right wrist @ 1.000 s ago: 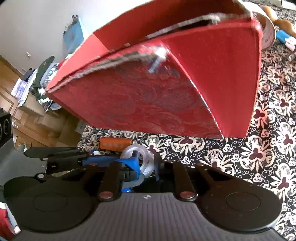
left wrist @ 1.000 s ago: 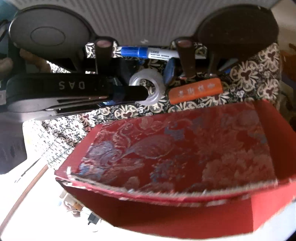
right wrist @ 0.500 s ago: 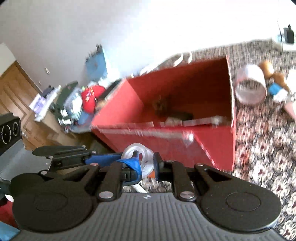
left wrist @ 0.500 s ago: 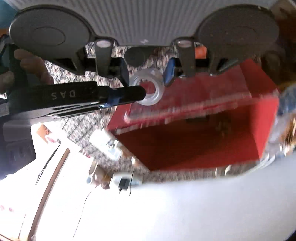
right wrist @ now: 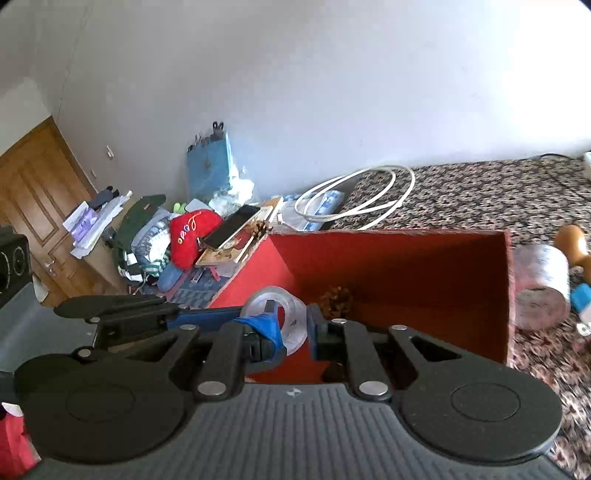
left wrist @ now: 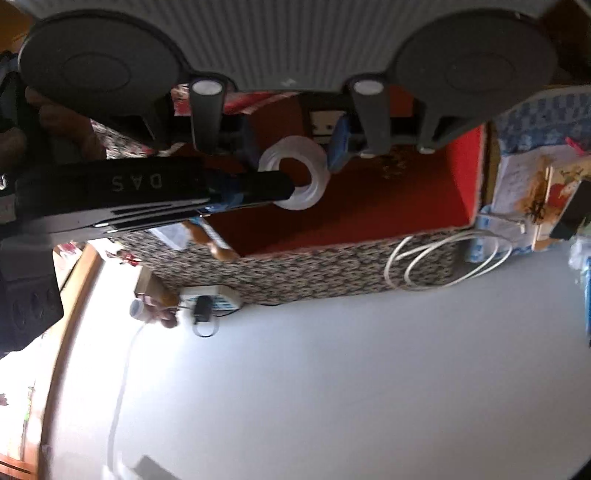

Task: Organize rigid objects
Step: 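Carry the tape roll with the right gripper over into the box, then open the right gripper to release the tape roll in the box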

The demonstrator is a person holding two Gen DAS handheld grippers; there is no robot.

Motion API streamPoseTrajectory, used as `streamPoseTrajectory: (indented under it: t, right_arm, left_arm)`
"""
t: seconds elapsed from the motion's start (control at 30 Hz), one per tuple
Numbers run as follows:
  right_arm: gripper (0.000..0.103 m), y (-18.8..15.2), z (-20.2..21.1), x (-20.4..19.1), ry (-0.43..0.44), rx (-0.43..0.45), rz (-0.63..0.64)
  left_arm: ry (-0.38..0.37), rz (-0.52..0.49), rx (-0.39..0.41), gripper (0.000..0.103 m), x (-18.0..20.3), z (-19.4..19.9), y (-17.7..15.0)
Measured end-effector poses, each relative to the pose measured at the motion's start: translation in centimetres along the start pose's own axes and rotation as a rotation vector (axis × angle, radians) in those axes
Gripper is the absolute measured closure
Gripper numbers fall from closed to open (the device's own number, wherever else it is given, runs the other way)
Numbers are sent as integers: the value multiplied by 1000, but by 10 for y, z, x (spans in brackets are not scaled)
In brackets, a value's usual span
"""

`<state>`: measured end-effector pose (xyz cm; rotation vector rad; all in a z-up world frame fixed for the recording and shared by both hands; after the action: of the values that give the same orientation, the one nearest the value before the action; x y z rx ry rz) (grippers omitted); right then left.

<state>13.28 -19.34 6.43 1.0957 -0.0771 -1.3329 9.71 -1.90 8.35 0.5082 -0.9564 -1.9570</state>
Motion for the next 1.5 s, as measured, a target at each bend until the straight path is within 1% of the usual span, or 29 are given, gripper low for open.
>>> streamPoseTrajectory:
  t: [0.13,0.27,0.43,0.57,0.63,0.7,0.73,0.8,0.83,0.93,1.17,1.37,1.5]
  right_arm:
    - [103,8,-27,1,-9,-53,24]
    - [103,13,-56,7,-22,-132,25]
    - [103,17,-91,20,-22,-241,-12]
    - [103,15,-108,26,-14,-288,-43]
    - [99,16,-111,31,-2,-310,-88]
    - [98,17,-108,32,8,-297,-88]
    - [98,16,-109,33,-5,-300,-90]
    - [98,13,-112,35,-32,-325,-91]
    - [98,14,-114,35,-32,-329,-96]
    - [98,14,-113,35,-48,-318,-101]
    - [98,14,-112,39,-84,-291,-131]
    - [97,14,-111,38,-129,-265,-126]
    - [97,14,-110,40,-133,-246,-138]
  left_arm:
    - [23,45,-35,64,-19,-19,-3]
    - [47,83,-80,65,-32,-40,-8]
    - [89,111,-145,64,-47,-62,-16]
    - [109,136,-189,64,-57,-76,-20]
    - [101,158,-206,63,-62,-80,-23]
    - [112,173,-223,63,-65,-84,-26]
    - [120,174,-229,63,-66,-86,-27]
    - [125,187,-236,60,-69,-89,-30]
    - [123,195,-238,61,-70,-90,-31]
    - [129,207,-228,53,-72,-88,-31]
    - [161,195,-242,45,-70,-90,-30]
    - [180,184,-251,43,-70,-91,-30]
    - [184,180,-253,43,-70,-92,-30]
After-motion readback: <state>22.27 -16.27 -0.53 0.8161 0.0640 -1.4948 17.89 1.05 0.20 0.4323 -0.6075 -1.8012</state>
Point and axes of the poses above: each gripper's, at about its wrist camera, not at the fingertips, and z roughly against the way its jaws point, x to its right, y to its top, the point moved 1 cm from there along -z, roughly the way its jaws point, and after that the axes turned 7 degrees about -z, right-handed, at the moved point
